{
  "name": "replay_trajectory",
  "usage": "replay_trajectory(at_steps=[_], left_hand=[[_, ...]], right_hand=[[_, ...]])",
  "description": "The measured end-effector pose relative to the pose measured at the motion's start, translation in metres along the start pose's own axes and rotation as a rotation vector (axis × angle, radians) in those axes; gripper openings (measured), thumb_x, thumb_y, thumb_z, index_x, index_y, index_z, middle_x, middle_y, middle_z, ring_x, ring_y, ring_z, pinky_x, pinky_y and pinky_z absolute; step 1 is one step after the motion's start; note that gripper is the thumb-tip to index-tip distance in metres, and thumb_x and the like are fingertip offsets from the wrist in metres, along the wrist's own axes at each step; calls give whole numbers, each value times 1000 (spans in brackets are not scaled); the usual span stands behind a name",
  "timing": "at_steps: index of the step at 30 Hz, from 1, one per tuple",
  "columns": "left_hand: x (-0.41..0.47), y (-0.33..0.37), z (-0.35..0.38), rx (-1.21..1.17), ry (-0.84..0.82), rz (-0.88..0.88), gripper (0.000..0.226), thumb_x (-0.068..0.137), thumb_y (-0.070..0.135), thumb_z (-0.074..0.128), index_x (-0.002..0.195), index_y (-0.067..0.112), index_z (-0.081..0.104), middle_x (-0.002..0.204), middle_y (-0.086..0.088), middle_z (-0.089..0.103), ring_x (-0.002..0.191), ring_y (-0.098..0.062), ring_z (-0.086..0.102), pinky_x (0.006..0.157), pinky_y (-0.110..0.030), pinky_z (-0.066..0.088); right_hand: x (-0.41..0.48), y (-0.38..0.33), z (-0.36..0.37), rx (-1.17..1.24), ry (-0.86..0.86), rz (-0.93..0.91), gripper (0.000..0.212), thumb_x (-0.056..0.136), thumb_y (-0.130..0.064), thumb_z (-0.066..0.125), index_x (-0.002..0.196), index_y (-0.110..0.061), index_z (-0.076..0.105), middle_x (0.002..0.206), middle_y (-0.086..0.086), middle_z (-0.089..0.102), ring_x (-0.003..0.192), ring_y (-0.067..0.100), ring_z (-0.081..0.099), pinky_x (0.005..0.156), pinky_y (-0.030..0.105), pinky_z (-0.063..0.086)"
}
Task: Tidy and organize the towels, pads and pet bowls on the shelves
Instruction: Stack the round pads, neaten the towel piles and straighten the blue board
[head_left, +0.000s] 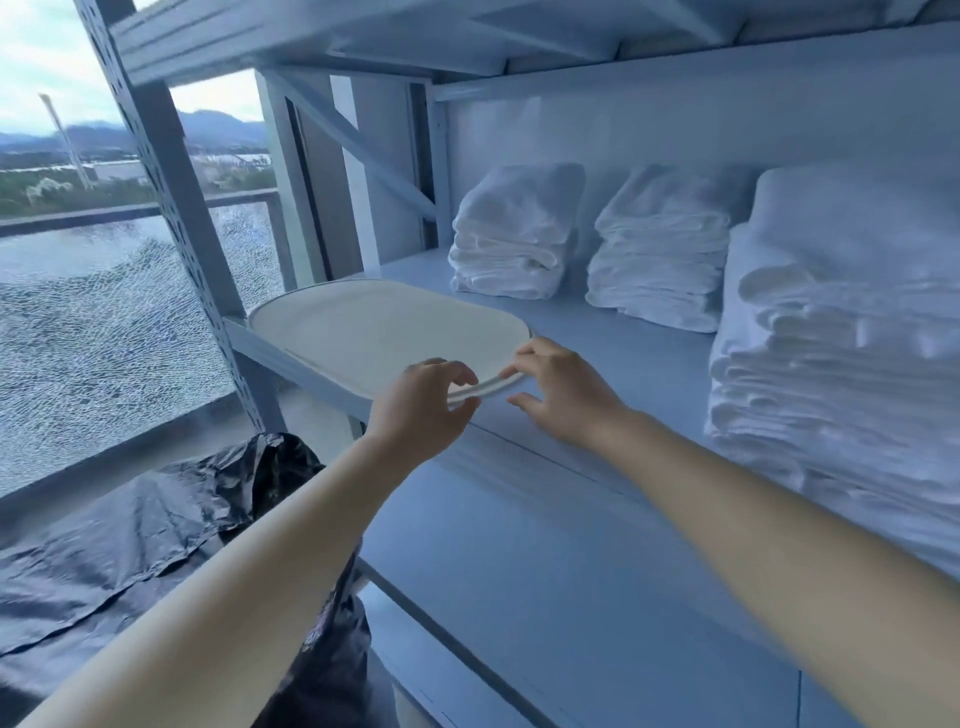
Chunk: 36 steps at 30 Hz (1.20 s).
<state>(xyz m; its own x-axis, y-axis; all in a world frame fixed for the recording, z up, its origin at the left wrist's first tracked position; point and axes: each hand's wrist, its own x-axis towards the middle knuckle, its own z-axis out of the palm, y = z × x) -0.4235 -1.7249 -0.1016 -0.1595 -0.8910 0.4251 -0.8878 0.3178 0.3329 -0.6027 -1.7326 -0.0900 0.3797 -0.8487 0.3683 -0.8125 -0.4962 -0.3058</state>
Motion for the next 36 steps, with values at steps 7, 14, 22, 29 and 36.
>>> replay_trajectory(at_steps=[7,14,22,29,36], left_hand=[[32,-7,11,249,-114,87,21,90,35,52,98,29,70,95,2,67,89,-23,60,74,-35,49],[43,-8,12,272,-51,153,20,84,24,52,92,20,70,89,-2,69,88,-27,62,74,-33,48],[72,-20,3,157,68,80,21,89,22,52,101,18,68,90,-8,69,85,-31,60,68,-34,45],[116,-65,-27,164,214,23,18,88,18,51,89,12,68,80,-12,67,74,-35,58,57,-32,39],[148,-118,-40,208,187,-67,19,90,18,50,93,13,68,85,-14,67,77,-35,59,58,-29,35]], right_hand=[[27,25,8,-6,-26,-24,28,83,-16,65,111,-12,64,118,3,53,106,21,54,89,26,39],[47,33,14,-1,13,-33,27,83,-14,62,110,-14,64,119,2,52,101,20,55,81,21,36],[85,32,14,17,187,-17,32,83,-19,66,114,-13,61,119,3,53,106,21,53,76,19,33],[125,21,25,4,215,-43,52,84,-20,65,132,-16,45,129,2,44,118,21,43,91,32,41],[171,11,48,6,113,-83,46,87,-25,61,130,-16,48,131,1,42,122,19,40,95,31,39]])
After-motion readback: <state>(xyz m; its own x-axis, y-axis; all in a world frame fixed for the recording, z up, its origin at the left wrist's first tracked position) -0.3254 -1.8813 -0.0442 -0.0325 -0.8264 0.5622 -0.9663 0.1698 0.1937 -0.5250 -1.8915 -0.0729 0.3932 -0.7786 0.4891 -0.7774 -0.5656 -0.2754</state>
